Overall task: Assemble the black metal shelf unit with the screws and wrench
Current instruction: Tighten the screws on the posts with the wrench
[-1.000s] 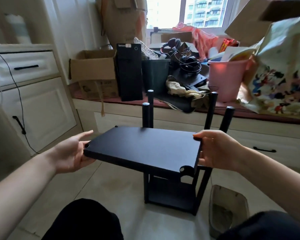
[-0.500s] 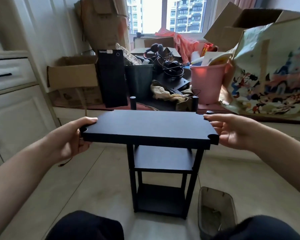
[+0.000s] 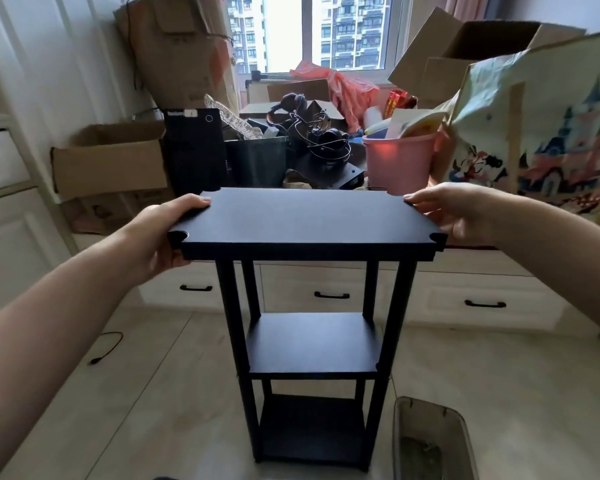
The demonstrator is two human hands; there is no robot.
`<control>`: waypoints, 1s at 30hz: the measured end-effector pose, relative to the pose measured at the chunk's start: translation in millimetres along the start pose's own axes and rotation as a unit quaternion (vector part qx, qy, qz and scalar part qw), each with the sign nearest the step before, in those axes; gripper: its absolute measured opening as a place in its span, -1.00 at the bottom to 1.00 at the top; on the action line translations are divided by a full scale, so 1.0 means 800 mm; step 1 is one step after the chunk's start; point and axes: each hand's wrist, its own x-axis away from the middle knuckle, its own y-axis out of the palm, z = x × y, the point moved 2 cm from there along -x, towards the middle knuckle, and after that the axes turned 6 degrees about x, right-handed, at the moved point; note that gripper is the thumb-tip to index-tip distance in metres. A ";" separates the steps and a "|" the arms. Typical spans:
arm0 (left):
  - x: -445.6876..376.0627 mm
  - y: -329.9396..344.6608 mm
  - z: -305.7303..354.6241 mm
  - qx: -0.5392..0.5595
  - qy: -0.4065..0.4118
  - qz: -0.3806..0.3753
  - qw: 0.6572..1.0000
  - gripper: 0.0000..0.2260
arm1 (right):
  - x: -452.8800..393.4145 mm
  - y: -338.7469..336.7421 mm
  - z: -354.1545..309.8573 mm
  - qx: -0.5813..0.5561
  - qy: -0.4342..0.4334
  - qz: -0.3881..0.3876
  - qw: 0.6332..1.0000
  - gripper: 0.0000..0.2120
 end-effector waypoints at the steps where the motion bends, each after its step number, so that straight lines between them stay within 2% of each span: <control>1: -0.010 0.006 0.002 0.000 0.012 -0.002 1.000 -0.79 | -0.011 0.000 -0.003 0.017 0.000 0.006 1.000 -0.91; 4: -0.039 0.017 0.003 0.016 0.009 -0.005 1.000 -0.72 | -0.042 -0.002 -0.008 0.053 0.011 0.017 0.998 -0.91; 7: -0.065 0.022 -0.002 0.011 -0.011 0.013 1.000 -0.83 | -0.068 -0.004 -0.008 0.070 0.026 0.026 0.997 -0.90; 15: -0.113 0.028 -0.035 0.017 -0.071 0.021 0.997 -0.82 | -0.109 -0.003 0.012 0.063 0.082 0.006 0.995 -0.90; 22: -0.123 0.025 -0.060 -0.020 -0.068 0.012 0.997 -0.76 | -0.119 0.001 0.028 0.056 0.110 -0.002 0.992 -0.90; 30: -0.127 0.025 -0.067 -0.028 -0.059 0.019 0.998 -0.73 | -0.123 0.005 0.028 0.048 0.097 -0.001 0.994 -0.85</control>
